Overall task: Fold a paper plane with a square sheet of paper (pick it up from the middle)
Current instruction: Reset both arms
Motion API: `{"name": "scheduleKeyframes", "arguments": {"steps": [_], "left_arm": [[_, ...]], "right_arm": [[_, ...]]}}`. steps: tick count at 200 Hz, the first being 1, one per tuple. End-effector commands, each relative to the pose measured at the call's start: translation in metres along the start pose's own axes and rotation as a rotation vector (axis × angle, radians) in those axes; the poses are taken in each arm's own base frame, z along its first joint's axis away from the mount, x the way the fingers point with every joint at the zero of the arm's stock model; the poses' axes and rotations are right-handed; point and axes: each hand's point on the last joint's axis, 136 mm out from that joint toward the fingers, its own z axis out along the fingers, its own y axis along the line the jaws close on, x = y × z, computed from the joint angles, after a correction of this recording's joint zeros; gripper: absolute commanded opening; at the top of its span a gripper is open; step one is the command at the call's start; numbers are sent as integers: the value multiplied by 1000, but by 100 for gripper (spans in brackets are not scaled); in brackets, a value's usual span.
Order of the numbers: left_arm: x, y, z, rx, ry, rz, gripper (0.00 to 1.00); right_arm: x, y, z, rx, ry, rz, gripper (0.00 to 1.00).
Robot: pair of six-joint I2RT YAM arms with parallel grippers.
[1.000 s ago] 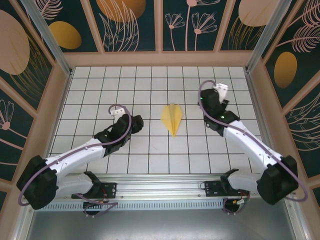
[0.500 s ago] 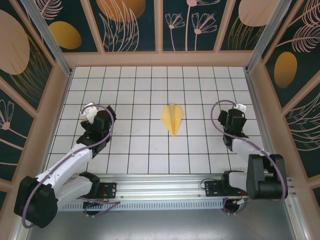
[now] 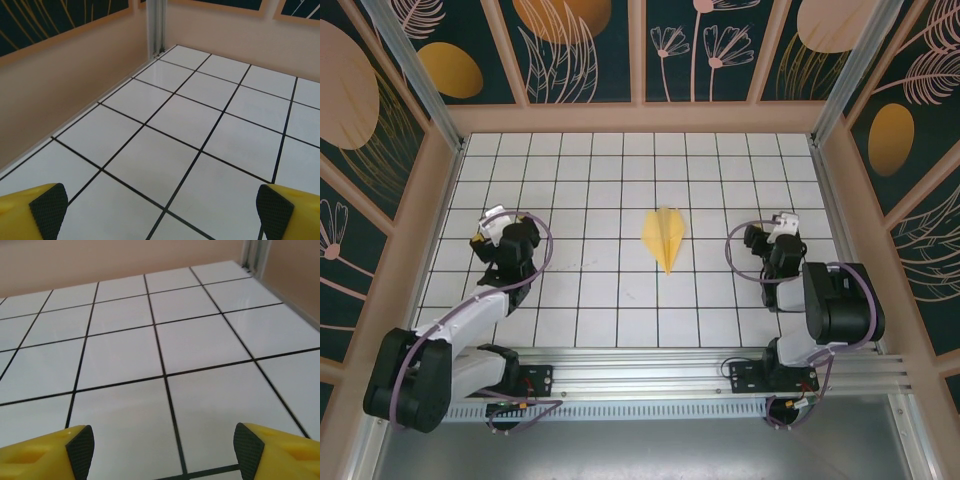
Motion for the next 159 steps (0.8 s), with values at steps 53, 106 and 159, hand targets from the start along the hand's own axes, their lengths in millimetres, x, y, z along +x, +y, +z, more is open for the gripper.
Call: {"name": "scheduleKeyframes", "arguments": {"steps": [53,106,159], "left_arm": [[-2,-13,17,130,-174,32,99],[-7,-17,22,151,-212,102,99],[-3,-5,28,204,-228,32,98]], "right_arm": [[-33,9,0,-61,-126,-6,99],[-32,10,-1,-64,-124,-6,99],[-32,9,0,-62,-124,-6,99]]}}
